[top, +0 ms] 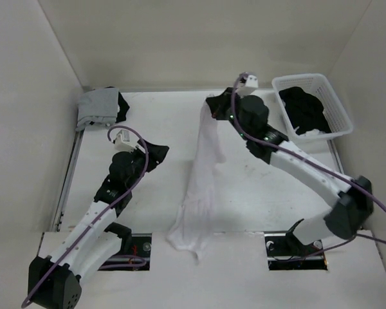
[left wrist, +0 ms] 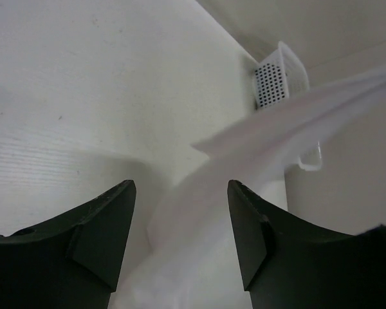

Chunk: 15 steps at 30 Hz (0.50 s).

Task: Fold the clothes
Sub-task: Grab the tank top from the pile, then move the tank top to the center of the board

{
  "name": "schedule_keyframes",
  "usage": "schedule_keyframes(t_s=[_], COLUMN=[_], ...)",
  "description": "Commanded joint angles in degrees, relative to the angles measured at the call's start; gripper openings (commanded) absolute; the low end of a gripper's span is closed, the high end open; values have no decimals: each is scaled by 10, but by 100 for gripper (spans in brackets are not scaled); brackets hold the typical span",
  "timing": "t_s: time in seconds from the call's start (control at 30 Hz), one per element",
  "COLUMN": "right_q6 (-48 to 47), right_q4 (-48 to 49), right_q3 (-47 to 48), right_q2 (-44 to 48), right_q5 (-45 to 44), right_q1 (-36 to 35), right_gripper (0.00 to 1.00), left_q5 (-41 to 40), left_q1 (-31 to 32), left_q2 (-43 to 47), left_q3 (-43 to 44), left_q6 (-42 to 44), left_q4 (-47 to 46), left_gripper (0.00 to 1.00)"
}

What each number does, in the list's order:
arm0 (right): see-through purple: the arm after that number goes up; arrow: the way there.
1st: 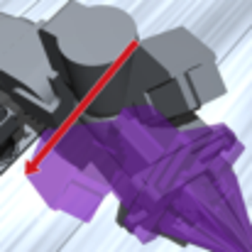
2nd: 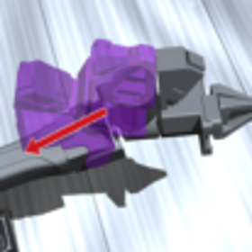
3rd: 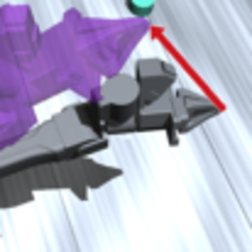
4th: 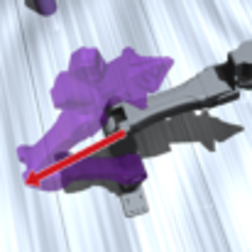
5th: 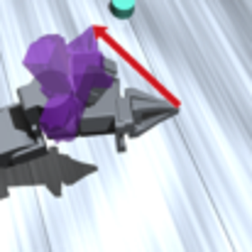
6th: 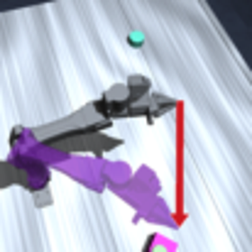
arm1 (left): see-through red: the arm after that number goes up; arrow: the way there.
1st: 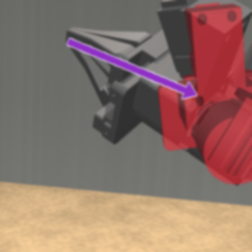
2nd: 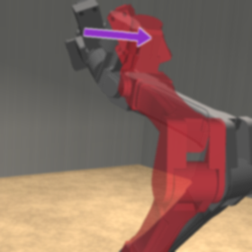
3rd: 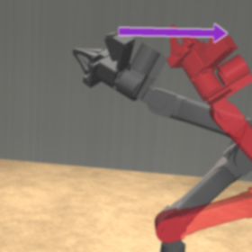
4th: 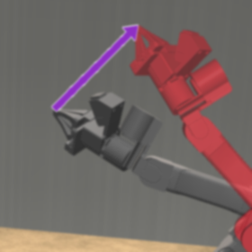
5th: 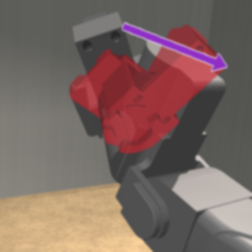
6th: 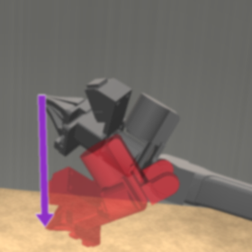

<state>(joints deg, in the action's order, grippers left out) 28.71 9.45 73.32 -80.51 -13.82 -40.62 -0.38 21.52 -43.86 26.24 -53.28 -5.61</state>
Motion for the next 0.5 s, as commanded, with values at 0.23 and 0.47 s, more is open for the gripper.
schedule_keyframes(t_s=[0.23,0.47], right_q6=[-42,-59], right_q4=[-128,-72], right_q3=[405,189], right_q2=[-96,66], right_q5=[-1,-140], right_q1=[-12,-122], right_gripper=[0,0], left_q5=[8,0], left_q1=[-29,-44], left_q2=[11,38], left_q3=[28,43], left_q6=[11,11], left_q4=[21,56], left_gripper=[58,58])
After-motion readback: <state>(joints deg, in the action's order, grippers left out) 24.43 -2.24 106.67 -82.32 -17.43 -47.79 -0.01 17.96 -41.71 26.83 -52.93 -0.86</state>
